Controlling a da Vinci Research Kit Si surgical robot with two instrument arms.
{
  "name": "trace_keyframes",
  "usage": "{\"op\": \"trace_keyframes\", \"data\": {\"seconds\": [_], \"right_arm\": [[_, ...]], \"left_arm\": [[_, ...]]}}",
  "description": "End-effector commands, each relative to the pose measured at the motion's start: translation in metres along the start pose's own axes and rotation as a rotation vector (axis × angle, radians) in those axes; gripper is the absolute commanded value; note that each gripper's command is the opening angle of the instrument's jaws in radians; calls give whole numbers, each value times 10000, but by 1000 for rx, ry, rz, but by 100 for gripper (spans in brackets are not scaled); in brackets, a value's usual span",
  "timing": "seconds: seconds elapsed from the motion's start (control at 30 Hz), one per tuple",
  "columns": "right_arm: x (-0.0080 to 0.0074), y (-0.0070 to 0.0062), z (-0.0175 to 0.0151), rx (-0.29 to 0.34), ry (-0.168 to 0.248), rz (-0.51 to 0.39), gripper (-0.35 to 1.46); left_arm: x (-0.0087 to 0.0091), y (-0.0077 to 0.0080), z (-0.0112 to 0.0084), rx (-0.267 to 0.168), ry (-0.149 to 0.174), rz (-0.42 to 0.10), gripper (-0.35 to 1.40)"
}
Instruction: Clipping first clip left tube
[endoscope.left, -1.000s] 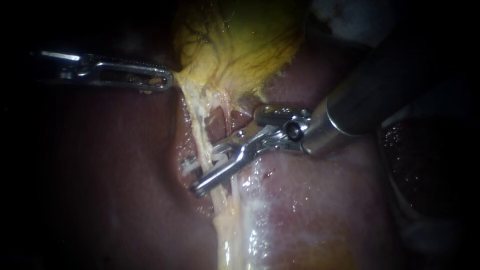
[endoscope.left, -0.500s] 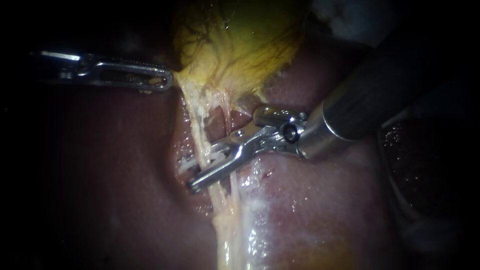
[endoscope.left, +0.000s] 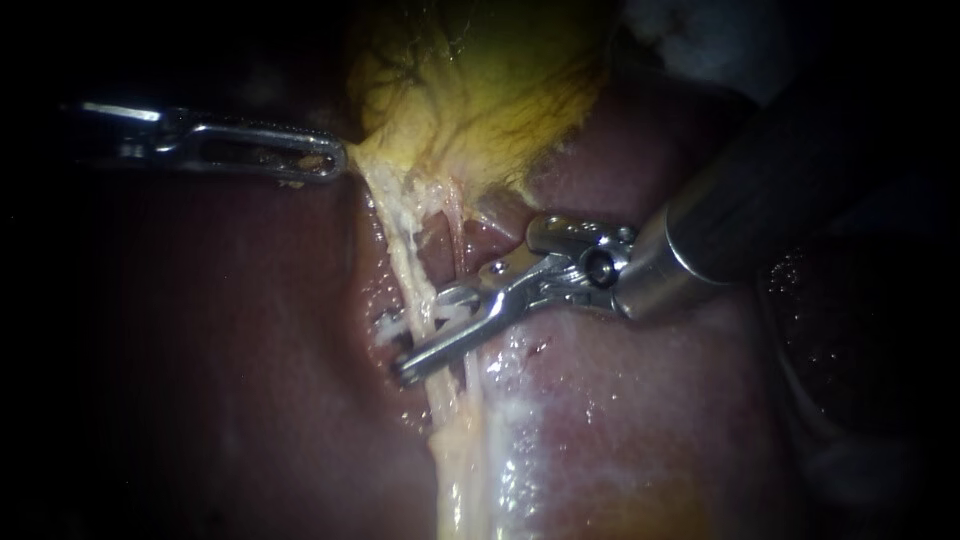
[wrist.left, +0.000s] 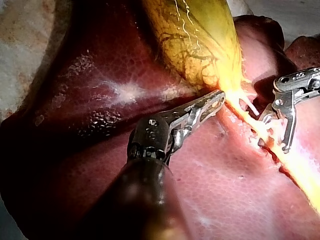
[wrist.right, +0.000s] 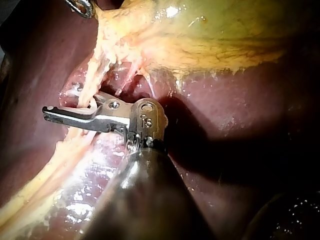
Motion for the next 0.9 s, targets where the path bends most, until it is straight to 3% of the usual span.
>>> {"op": "trace_keyframes", "data": {"seconds": [0.03, 0.37, 0.6, 0.77, 0.9], "right_arm": [[-1, 0, 1, -3, 2, 1, 60], [-3, -7, 4, -44, 49, 71, 60], [-3, -13, 12, -5, -2, 69, 59], [-9, -24, 20, 19, -28, 70, 58], [-17, -33, 24, 54, -75, 62, 58]], "left_arm": [[0, 0, 0, -1, 0, 0, -35], [1, 0, 0, 0, 0, 0, -35], [1, 0, 0, 0, 0, 0, -35], [1, 0, -1, 0, 0, 0, -35], [1, 0, 0, 0, 0, 0, -35]]}}
